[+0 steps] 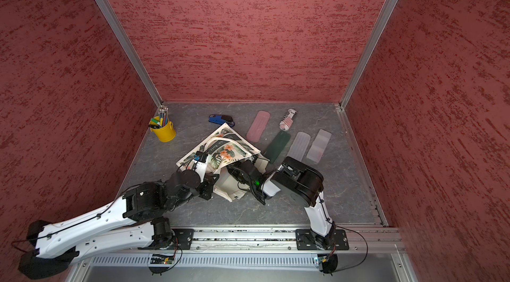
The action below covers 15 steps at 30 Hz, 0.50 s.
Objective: Take out the pencil case from the canvas bag
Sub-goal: Pick up the pencil case from the canvas bag.
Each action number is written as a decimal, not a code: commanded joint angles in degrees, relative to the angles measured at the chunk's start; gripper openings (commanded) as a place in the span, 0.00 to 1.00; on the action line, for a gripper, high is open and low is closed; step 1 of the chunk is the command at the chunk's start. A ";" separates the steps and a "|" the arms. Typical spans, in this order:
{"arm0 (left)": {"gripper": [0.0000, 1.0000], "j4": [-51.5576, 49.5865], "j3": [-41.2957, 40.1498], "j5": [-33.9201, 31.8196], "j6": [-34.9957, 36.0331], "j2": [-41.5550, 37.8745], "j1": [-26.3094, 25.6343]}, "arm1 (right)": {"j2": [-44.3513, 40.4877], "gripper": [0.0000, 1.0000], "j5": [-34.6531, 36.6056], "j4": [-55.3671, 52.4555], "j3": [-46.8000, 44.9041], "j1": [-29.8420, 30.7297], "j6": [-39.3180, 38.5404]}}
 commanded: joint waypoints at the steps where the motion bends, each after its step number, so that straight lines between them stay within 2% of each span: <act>1: 0.00 2.21 1.28 0.53 -0.56 -1.35 -0.60 | -0.51 0.21 -0.52 -0.04 -0.55 -0.40 -3.88; 6: 0.00 1.64 1.70 0.00 -0.13 -1.65 -0.60 | -5.18 0.18 0.54 -3.45 -1.35 -0.41 -8.42; 15: 0.00 2.43 2.10 -1.10 1.01 -1.25 -0.42 | -19.23 0.18 -0.37 -10.27 -5.82 -0.04 -17.01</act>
